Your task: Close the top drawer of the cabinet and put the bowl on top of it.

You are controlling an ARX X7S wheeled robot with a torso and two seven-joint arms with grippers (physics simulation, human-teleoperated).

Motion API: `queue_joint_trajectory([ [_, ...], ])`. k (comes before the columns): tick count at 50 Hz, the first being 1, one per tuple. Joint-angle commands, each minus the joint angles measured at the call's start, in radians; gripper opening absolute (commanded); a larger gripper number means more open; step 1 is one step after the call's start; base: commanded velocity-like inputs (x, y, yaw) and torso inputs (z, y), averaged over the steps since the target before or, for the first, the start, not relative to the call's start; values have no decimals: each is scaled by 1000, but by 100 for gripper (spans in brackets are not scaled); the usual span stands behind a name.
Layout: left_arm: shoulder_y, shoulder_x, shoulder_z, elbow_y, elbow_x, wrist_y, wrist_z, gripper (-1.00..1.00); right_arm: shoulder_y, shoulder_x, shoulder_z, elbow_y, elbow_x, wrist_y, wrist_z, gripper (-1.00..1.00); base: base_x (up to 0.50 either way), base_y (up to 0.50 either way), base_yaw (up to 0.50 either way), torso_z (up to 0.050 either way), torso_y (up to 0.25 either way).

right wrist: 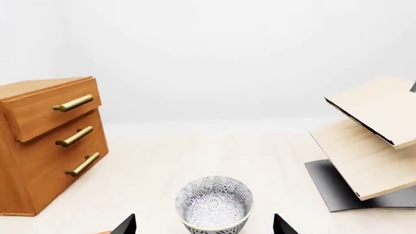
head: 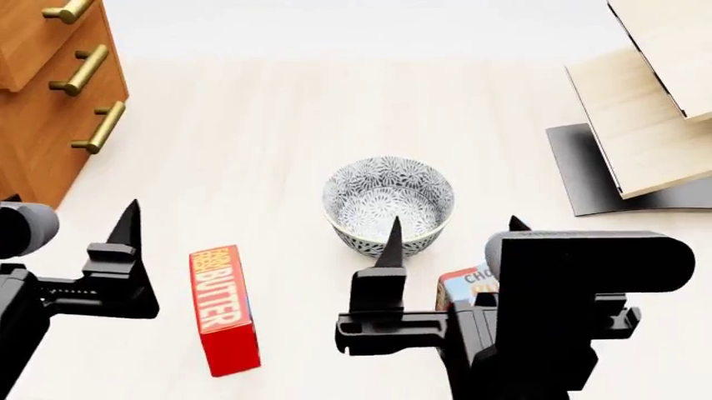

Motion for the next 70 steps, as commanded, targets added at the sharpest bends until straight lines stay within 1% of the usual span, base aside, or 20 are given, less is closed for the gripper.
queue_joint_trajectory([
  [1,-69,-3,-17,43,-50,-119,-5,100,58,1,30,-77,73,128,27,100,168,-16,0,0,0],
  [4,-87,1,-23,39,-57,-136,-7,100,66,4,31,-70,76,126,31,100,402,-134,0,0,0],
  [7,-126,6,-28,45,-72,-181,-13,100,107,-10,61,-70,105,178,40,100,474,-163,0,0,0],
  [10,-137,-6,-8,47,-60,-162,-31,100,142,-19,86,-83,134,224,52,100,478,-160,0,0,0],
  [11,-142,8,-29,48,-74,-183,-24,100,153,-25,100,-89,147,243,56,100,480,-156,0,0,0],
  [12,-143,3,-22,47,-71,-176,-28,100,158,-29,111,-93,158,254,58,100,477,-160,0,0,0],
  [19,-152,3,-37,47,-89,-191,-33,100,165,-25,134,-91,204,267,83,100,483,-151,0,0,0],
  [28,-135,-4,-38,50,-107,-189,-41,100,160,-2,90,-84,228,231,101,100,500,-21,0,0,0],
  [37,-126,-7,-65,89,-141,-219,-52,100,156,-4,134,-110,304,266,147,100,500,0,0,0,2],
  [42,-124,-9,-71,102,-162,-233,-64,100,165,0,164,-105,395,276,211,100,500,0,0,0,0],
  [46,-123,-13,-75,105,-183,-236,-78,100,160,13,162,-100,436,263,243,100,500,0,0,0,0],
  [60,-116,-28,-80,87,-245,-224,-120,100,147,46,131,-88,480,220,284,100,500,76,0,0,1],
  [61,-113,-32,-77,83,-246,-219,-120,100,136,38,158,-86,480,177,268,100,0,0,0,0,0],
  [62,-112,-34,-76,80,-248,-215,-121,100,151,43,156,-77,490,211,292,100,0,0,0,0,0],
  [64,-110,-37,-74,71,-249,-207,-123,100,139,49,152,-75,483,187,280,100,0,0,0,0,0],
  [65,-260,-119,76,-79,-126,-57,27,100,93,70,161,-75,476,159,250,100,0,0,0,0,0],
  [66,-293,-121,128,-229,-117,40,56,100,91,73,154,-72,470,152,248,100,0,0,0,0,0],
  [67,-292,-123,130,-379,-117,44,58,100,93,73,154,-70,475,153,251,100,0,0,0,0,0],
  [68,-291,-123,131,-473,-117,46,59,100,95,74,153,-69,477,154,254,100,0,0,0,0,0],
  [70,-293,-124,133,-478,-115,52,59,100,100,75,149,-65,482,152,259,100,0,0,0,0,0],
])
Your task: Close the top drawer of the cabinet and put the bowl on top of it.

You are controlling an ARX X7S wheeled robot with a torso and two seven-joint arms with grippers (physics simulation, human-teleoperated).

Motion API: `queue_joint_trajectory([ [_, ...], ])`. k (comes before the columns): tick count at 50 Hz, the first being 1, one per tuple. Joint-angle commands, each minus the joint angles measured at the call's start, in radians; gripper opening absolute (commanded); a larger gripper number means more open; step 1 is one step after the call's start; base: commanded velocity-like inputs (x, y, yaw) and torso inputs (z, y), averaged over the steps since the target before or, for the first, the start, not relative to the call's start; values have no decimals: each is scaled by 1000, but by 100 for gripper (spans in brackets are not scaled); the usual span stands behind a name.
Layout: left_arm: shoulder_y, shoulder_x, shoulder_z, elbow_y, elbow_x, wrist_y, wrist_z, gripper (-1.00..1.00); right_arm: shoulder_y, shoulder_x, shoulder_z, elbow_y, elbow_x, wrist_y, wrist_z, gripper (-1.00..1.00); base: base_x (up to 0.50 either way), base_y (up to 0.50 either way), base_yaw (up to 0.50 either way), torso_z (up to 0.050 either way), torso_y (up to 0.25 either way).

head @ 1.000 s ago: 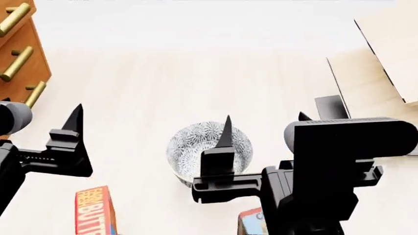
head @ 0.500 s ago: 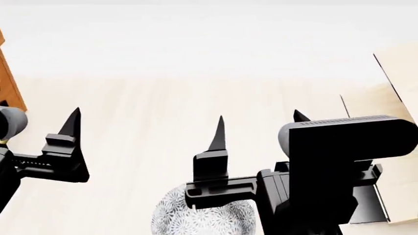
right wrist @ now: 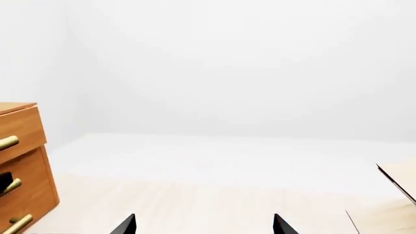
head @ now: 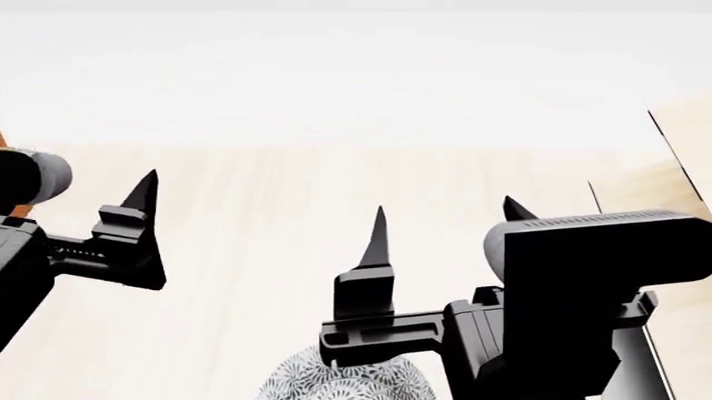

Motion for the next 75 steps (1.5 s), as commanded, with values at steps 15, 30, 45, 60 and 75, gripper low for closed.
queue_joint_trajectory([
  [15,-146,-68,162,-548,113,277,118,100,-50,50,-27,24,18,-93,6,100,0,0,0,0,0],
  [30,-163,-97,186,-735,164,401,160,100,-67,70,-56,34,13,-134,10,100,0,0,0,0,0],
  [45,-111,-146,143,-669,131,374,166,100,-40,75,-99,61,17,-150,35,100,0,0,0,0,0],
  [60,-79,-191,107,-643,113,360,170,100,-30,87,-108,73,41,-163,58,100,0,0,0,0,0],
  [75,-54,-238,78,-670,99,397,214,100,-45,103,-135,87,17,-203,48,100,0,0,0,0,0],
])
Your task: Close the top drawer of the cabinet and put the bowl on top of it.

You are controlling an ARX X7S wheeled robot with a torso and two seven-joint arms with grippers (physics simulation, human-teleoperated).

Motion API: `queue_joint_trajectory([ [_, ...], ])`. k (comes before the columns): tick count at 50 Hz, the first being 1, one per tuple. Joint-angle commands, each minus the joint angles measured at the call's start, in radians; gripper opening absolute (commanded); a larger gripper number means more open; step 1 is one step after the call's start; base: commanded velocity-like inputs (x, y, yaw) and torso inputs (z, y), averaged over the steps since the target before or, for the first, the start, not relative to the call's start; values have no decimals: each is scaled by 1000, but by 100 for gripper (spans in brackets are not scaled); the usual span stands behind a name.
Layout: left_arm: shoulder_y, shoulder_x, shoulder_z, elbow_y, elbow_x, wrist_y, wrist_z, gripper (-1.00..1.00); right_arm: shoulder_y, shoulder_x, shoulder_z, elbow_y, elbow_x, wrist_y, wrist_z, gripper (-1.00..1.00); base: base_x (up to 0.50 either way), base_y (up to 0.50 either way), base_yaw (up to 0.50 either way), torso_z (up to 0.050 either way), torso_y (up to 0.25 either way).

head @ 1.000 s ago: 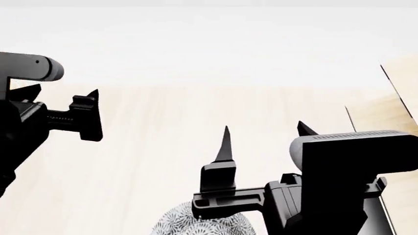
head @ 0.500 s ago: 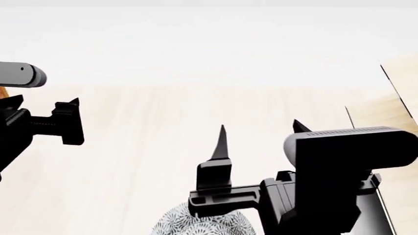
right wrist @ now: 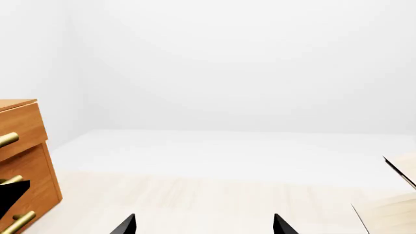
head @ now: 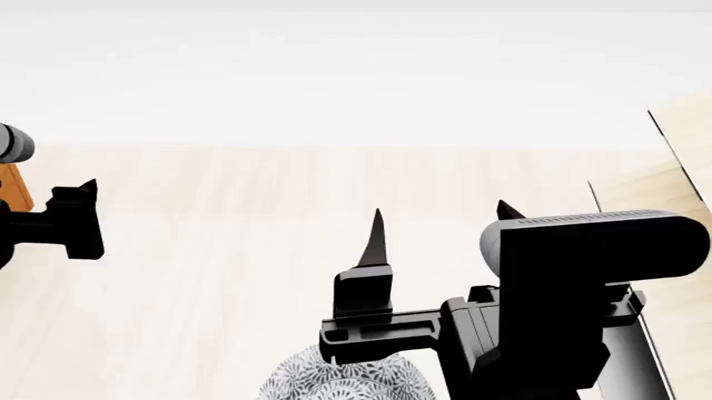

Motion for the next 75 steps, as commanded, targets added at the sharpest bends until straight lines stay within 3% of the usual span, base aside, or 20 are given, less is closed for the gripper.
queue_joint_trajectory([
  [1,28,-34,-34,-4,-15,14,19,100,-16,12,-22,10,-20,-34,-10,100,0,0,0,0,0],
  [37,50,-113,-159,71,-53,-45,-29,100,-31,41,-44,18,-9,-82,-3,100,0,0,0,0,0],
  [75,13,-117,-78,-31,84,69,-119,100,-49,72,-50,16,12,-115,14,100,0,0,0,0,0],
])
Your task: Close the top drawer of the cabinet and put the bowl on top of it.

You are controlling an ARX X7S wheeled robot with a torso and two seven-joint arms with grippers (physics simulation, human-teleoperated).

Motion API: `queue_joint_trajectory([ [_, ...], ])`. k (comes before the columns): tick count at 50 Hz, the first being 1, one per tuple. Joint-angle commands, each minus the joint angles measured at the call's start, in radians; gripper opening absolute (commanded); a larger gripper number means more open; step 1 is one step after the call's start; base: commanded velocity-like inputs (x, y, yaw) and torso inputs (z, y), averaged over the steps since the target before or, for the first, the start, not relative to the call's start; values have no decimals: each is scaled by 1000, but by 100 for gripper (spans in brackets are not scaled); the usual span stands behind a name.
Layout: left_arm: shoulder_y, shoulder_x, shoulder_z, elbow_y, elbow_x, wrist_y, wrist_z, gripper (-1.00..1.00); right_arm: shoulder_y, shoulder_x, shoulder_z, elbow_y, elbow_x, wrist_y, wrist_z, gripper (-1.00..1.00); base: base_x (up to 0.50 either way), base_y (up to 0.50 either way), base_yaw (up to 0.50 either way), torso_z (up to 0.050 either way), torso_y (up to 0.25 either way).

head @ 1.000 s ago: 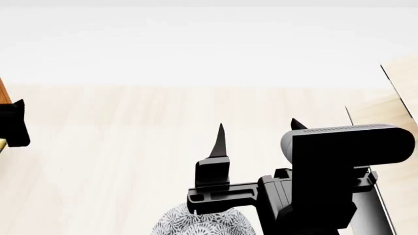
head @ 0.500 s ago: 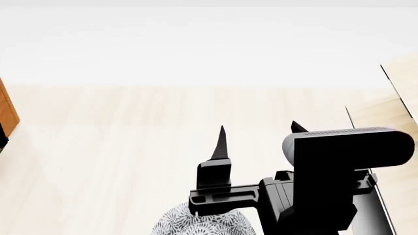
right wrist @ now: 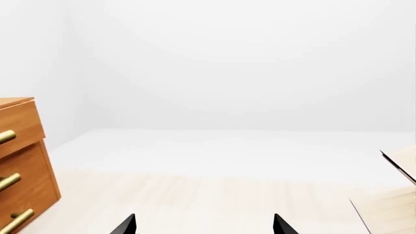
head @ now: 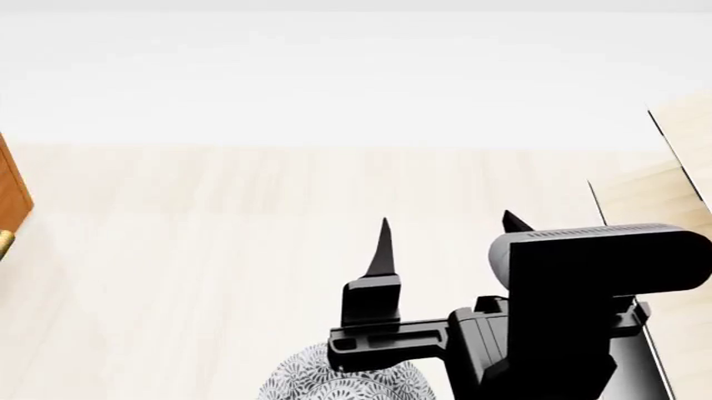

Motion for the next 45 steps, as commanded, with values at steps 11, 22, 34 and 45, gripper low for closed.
queue_joint_trajectory([
  [11,-7,-9,43,-58,68,63,-37,100,-5,13,-16,11,-5,-24,0,100,0,0,0,0,0],
  [22,-13,-6,35,-96,86,75,-62,100,-11,20,-21,13,-5,-35,1,100,0,0,0,0,0],
  [34,-24,6,40,-131,105,88,-89,100,-29,30,-26,17,-15,-56,-9,100,0,0,0,0,0],
  [45,-54,30,46,-193,126,112,-119,100,-54,45,-20,16,-25,-80,-21,100,0,0,0,0,0],
])
